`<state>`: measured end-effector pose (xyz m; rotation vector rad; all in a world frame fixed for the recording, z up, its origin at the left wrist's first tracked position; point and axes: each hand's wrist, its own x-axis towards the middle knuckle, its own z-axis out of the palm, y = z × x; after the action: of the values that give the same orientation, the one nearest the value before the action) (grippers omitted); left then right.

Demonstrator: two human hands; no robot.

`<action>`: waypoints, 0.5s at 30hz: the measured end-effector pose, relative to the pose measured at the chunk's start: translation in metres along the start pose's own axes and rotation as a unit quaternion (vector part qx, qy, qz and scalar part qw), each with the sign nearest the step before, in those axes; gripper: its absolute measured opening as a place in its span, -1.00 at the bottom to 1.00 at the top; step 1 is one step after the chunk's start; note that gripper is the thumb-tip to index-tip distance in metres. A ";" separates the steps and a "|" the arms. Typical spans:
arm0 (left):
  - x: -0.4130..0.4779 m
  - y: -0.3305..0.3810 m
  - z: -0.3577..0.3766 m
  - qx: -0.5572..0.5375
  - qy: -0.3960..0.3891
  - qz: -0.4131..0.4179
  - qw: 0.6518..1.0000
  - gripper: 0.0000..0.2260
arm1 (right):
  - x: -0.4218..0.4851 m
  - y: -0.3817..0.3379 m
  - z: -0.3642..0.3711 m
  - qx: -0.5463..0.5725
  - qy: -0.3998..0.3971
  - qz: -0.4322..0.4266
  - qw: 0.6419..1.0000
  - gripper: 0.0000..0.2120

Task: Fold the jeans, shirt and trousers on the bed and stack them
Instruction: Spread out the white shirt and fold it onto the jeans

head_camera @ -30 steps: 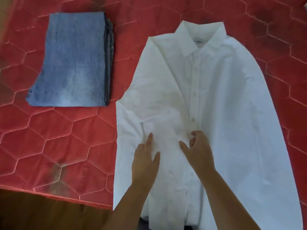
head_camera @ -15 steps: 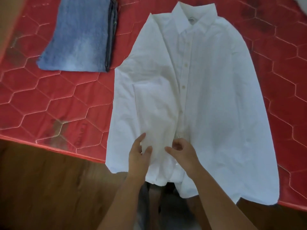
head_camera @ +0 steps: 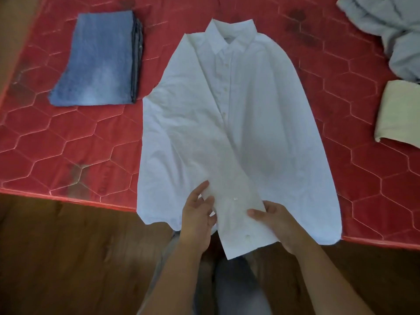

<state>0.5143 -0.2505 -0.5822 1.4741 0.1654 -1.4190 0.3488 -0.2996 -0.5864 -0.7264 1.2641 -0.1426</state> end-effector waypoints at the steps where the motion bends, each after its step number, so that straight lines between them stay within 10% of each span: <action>1: -0.001 -0.003 0.004 0.021 0.005 0.005 1.000 -0.72 | -0.005 0.002 -0.005 0.001 0.005 0.009 1.000 -0.81; 15: 0.002 -0.024 0.007 0.314 -0.001 0.058 0.948 -0.73 | -0.014 0.003 -0.010 0.013 0.180 -0.070 0.981 -0.73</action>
<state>0.4939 -0.2458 -0.5956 1.9556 -0.4088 -1.4439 0.3339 -0.2947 -0.5783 -0.7902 1.5508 -0.4200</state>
